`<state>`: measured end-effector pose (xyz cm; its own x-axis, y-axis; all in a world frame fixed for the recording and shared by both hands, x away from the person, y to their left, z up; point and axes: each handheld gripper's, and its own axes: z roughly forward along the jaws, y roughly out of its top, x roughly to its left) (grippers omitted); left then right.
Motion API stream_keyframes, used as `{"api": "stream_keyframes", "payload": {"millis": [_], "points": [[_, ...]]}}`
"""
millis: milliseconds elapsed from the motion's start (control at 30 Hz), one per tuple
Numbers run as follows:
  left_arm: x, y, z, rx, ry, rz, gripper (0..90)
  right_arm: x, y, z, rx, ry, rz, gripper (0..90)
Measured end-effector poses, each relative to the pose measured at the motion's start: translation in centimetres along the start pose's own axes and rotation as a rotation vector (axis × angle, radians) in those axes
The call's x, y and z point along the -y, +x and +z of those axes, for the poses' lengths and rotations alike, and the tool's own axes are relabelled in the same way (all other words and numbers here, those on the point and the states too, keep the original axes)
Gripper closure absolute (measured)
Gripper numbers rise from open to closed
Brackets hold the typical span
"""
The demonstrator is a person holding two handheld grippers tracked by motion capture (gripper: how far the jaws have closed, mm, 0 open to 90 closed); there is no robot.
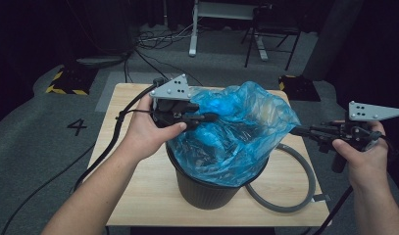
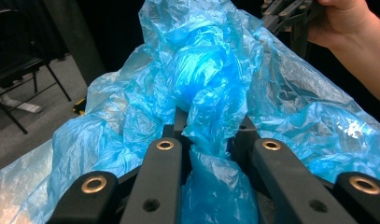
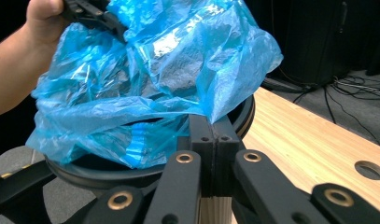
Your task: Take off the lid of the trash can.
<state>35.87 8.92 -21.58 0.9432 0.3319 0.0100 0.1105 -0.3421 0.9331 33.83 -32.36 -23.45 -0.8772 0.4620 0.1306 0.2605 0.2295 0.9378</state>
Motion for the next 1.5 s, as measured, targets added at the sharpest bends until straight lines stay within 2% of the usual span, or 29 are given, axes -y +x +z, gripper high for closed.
{"api": "stream_keyframes", "payload": {"millis": [100, 133, 300, 333, 400, 500, 667, 800, 867, 1033, 1100, 1300, 1500], "points": [[0.1, 0.1, 0.1, -0.011, 0.012, 0.005, 78.7, -0.1, 0.0, -0.2, 0.017, 0.014, 0.017, 90.0], [0.2, 0.3, 0.3, -0.029, 0.028, 0.009, 78.6, 0.0, 0.0, -0.3, 0.030, 0.022, 0.019, 90.0], [0.3, 0.7, 0.8, -0.041, 0.041, 0.007, 78.0, 0.7, -0.5, -0.5, 0.062, 0.050, 0.035, 90.0], [0.3, 0.8, 1.0, -0.046, 0.051, 0.002, 77.9, 1.2, -0.7, -0.3, 0.075, 0.075, 0.041, 90.0], [0.5, 1.1, 1.4, -0.056, 0.075, -0.002, 77.8, 1.3, -0.8, -0.2, 0.077, 0.085, 0.042, 90.0], [0.9, 1.7, 1.7, -0.071, 0.090, -0.016, 77.6, 1.7, -0.9, 0.6, 0.101, 0.131, 0.036, 90.0], [1.7, 2.5, 1.8, -0.085, 0.107, -0.039, 77.4, 2.2, -1.2, 2.1, 0.125, 0.179, 0.024, 90.0], [2.5, 2.8, 1.5, -0.095, 0.109, -0.056, 75.0, 2.5, -1.5, 3.4, 0.119, 0.199, 0.023, 90.0], [2.9, 2.9, 1.4, -0.104, 0.105, -0.060, 69.5, 2.6, -1.6, 4.0, 0.115, 0.205, 0.024, 90.0], [3.7, 3.3, 0.5, -0.129, 0.061, -0.085, 42.5, 2.8, -1.9, 5.0, 0.108, 0.222, 0.024, 90.0], [4.0, 3.4, -0.2, -0.126, 0.028, -0.095, 35.2, 2.9, -2.1, 5.2, 0.110, 0.228, 0.027, 90.0], [4.9, 3.6, -2.7, -0.158, -0.025, -0.092, 30.2, 3.5, -2.4, 5.3, 0.105, 0.234, 0.041, 90.0], [5.5, 3.4, -4.9, -0.165, -0.078, -0.089, 29.3, 3.9, -2.4, 5.3, 0.101, 0.235, 0.038, 90.0]]}}
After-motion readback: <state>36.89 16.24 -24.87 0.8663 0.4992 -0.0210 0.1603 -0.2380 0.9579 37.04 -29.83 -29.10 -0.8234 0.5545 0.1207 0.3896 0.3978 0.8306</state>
